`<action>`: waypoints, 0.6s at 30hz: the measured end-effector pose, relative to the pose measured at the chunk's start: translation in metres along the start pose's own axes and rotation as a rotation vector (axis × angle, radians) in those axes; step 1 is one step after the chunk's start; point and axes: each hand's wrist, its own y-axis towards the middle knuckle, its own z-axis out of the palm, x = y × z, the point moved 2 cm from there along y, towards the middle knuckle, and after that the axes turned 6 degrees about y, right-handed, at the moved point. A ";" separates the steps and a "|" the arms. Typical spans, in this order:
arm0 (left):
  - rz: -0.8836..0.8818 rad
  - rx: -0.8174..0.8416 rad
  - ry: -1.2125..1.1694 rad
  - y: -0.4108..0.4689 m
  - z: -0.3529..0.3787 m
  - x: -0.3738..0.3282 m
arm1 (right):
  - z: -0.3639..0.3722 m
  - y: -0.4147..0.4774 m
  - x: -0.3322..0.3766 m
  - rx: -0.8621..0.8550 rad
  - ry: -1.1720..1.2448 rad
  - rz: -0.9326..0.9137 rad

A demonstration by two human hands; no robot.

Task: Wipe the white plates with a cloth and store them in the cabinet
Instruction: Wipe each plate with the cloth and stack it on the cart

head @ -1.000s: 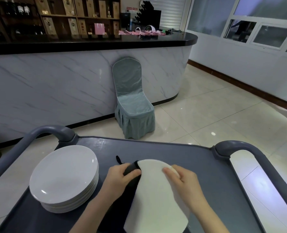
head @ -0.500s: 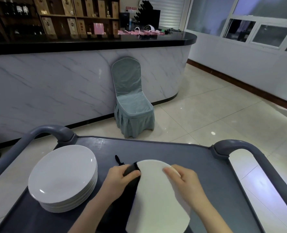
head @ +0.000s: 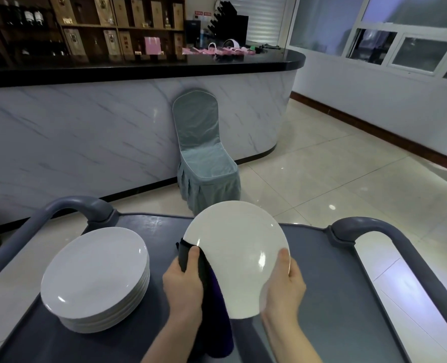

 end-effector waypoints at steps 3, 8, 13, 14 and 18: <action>0.087 0.125 0.098 0.009 -0.010 -0.010 | -0.012 0.009 0.010 0.197 -0.161 -0.021; 0.444 0.389 0.405 0.024 -0.015 -0.041 | -0.006 0.033 0.058 0.694 -0.615 -0.348; 0.647 0.868 0.724 0.022 0.004 -0.050 | 0.014 0.018 0.043 1.077 -0.992 -0.555; 0.648 0.873 0.732 0.022 0.003 -0.048 | 0.014 0.016 0.040 1.064 -0.963 -0.589; 0.404 0.594 0.435 0.026 -0.011 -0.031 | 0.005 0.024 0.046 0.766 -0.787 -0.496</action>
